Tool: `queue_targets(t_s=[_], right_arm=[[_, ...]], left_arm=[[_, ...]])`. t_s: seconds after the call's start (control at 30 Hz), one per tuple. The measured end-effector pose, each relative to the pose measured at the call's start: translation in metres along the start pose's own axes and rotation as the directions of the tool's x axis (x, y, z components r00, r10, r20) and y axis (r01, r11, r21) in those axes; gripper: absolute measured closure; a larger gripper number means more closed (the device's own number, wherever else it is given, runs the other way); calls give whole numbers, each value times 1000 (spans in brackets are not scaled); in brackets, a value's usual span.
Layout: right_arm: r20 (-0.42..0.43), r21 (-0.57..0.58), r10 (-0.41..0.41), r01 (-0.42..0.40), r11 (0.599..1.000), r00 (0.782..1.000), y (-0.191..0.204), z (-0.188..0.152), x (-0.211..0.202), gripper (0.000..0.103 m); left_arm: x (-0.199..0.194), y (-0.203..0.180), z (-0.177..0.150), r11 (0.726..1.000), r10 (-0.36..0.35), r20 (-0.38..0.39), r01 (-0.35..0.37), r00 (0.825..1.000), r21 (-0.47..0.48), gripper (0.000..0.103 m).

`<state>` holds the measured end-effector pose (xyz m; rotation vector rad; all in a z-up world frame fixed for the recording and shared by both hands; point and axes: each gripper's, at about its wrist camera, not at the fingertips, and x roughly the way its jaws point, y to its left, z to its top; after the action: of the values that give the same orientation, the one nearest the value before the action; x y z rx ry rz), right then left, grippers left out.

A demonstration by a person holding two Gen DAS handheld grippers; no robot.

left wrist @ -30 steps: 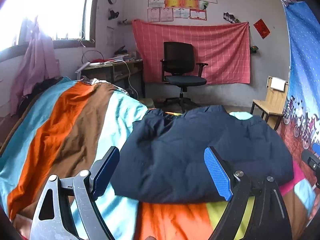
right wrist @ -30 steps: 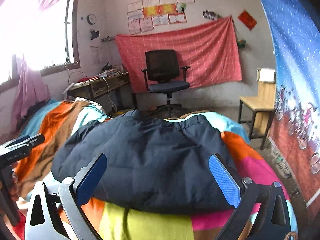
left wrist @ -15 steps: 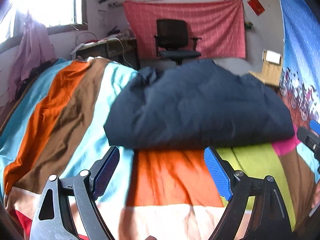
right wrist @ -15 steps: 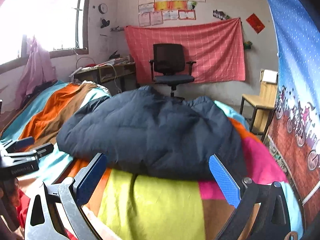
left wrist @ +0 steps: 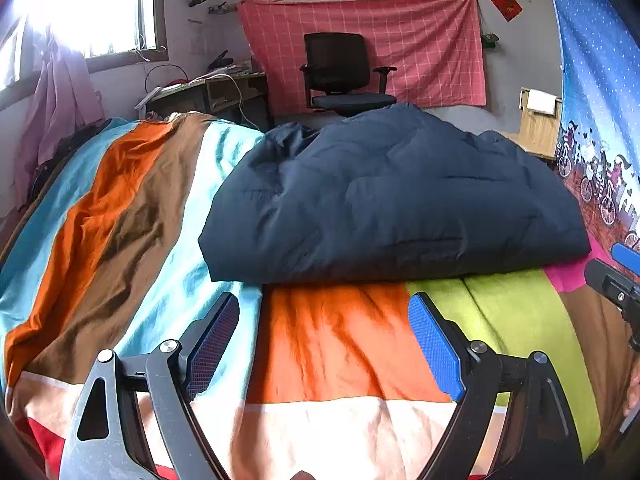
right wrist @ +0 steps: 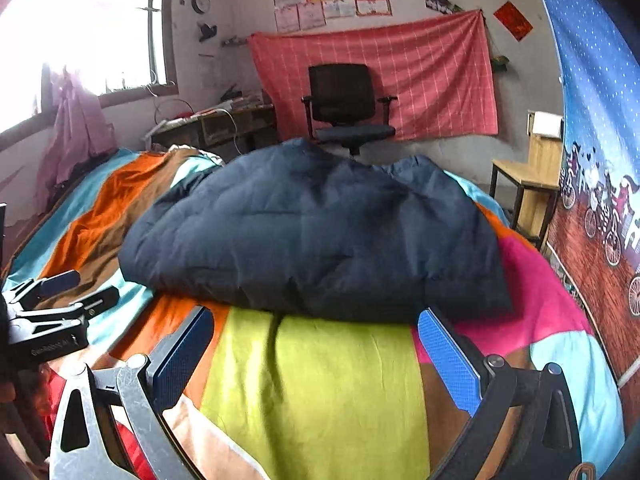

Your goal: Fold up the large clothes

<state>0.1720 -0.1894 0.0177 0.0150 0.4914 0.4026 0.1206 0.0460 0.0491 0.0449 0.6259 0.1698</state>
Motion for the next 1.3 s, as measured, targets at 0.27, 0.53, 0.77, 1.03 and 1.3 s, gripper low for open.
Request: queue_targets(t_s=[0.27, 0.53, 0.77, 1.03, 1.3], right_arm=[[-9, -8, -17, 17, 1000, 1000, -2, -1, 4, 0], [-14, -7, -10, 10, 1000, 1000, -3, 0, 7, 0], [-22, -13, 0, 0, 1000, 1000, -2, -1, 10, 0], [-19, -12, 3, -3, 1000, 1000, -1, -1, 11, 0], [-16, -15, 6, -6, 1000, 1000, 2, 1, 10, 0]], left_arm=[[4, 2, -2, 1000, 9, -10, -9, 1000, 1, 20], [5, 6, -4, 1000, 7, -16, -7, 1000, -4, 20], [5, 5, -4, 1000, 17, -11, -17, 1000, 1, 20], [5, 7, -3, 1000, 28, -7, -28, 1000, 2, 20], [4, 7, -3, 999, 32, 0, -32, 999, -1, 20]])
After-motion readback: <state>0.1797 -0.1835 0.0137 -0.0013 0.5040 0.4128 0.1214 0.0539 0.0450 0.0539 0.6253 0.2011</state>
